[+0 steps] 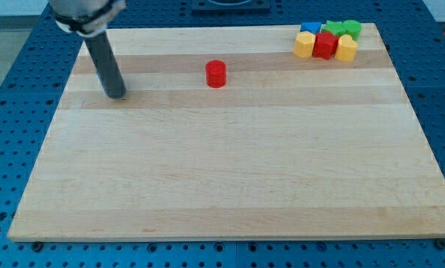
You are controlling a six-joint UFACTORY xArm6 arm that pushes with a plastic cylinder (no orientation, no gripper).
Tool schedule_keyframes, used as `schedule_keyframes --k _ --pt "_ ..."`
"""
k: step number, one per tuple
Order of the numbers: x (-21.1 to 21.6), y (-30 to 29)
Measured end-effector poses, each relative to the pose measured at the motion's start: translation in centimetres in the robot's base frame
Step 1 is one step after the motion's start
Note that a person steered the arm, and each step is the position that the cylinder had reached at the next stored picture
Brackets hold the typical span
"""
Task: Place the blue cube top left to the red circle
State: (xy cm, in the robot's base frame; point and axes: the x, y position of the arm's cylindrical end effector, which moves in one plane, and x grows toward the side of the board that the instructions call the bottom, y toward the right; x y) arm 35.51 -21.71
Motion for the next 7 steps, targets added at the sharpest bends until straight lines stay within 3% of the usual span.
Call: schedule_keyframes --k 1,2,4,6,7 --pt "-3.3 -1.2" --pt "-2.7 -1.3" --pt "-2.9 -7.4" --pt "-8.5 -1.1" --pt "-8.7 -1.0"
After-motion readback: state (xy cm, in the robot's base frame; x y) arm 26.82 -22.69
